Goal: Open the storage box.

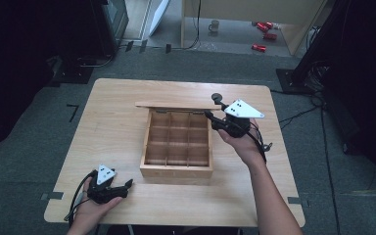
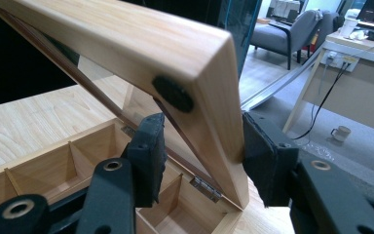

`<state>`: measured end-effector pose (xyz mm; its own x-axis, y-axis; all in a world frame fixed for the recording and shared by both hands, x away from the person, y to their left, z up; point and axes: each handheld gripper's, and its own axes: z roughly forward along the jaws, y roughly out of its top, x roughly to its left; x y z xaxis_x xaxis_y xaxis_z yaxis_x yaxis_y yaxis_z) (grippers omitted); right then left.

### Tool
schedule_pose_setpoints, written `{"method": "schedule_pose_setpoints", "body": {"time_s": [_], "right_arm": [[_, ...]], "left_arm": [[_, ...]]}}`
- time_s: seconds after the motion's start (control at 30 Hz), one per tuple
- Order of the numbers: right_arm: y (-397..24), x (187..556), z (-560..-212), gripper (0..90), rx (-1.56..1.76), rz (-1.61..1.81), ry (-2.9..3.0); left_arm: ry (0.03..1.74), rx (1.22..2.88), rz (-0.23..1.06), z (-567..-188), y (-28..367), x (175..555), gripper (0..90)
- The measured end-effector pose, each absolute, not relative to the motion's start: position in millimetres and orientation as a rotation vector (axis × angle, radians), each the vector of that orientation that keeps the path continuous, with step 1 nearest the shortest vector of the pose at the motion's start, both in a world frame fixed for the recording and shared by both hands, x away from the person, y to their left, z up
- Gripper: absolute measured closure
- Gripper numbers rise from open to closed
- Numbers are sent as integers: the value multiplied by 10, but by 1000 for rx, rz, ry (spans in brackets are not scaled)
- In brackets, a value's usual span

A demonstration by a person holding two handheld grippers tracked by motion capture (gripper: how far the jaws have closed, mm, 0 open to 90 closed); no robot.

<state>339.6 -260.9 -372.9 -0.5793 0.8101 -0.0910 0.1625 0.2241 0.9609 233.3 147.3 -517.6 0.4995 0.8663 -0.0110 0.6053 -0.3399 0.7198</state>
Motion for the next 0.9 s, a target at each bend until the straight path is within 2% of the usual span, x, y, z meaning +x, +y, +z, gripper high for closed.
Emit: {"method": "schedule_pose_setpoints", "body": {"time_s": [0.9], "right_arm": [[-2687, 3575, -3655, 620, 917, 1393, 1889]], "left_arm": [[1203, 2076, 507, -5178, 1459, 2330, 211]]}}
